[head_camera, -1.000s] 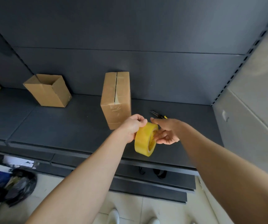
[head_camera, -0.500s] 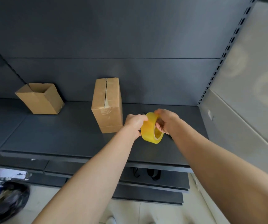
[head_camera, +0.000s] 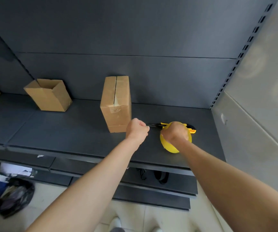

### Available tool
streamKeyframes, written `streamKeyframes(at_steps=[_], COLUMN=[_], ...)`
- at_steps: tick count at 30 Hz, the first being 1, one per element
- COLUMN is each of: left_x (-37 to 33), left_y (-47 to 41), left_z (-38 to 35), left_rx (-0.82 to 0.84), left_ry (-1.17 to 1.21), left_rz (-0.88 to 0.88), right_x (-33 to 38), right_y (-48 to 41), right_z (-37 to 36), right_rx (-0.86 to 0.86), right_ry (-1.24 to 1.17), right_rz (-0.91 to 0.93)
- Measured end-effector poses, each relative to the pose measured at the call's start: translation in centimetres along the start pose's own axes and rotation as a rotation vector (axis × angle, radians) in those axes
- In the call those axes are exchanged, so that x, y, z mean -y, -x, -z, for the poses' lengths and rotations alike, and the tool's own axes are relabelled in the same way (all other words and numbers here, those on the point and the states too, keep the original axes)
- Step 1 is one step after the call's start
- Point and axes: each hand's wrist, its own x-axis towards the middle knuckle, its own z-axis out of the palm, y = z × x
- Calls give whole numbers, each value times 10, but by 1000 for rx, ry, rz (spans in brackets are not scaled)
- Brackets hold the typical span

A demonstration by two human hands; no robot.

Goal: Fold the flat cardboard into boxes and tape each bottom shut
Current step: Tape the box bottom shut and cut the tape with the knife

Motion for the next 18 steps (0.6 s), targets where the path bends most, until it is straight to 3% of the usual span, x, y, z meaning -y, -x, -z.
streamKeyframes(at_steps=[4,6,9,12,18], left_x=[-11,-13,-8,4,1], left_y=[2,-3,-15,-25,-38], left_z=[36,57,82,89,97], left_rx=[-218,-342,-432,-331,-176], left_ry=[152,205,374,474,548], left_rz=[-274,-316,-136,97,298], right_x=[5,9,24,56,141], right_y=[0,-1,-2,-9,-22], right_z=[-18,-21,-11,6,22], right_rx=[42,73,20,-134,-63], right_ry=[76,122,194,73,-246], right_rz=[21,18,35,93,374])
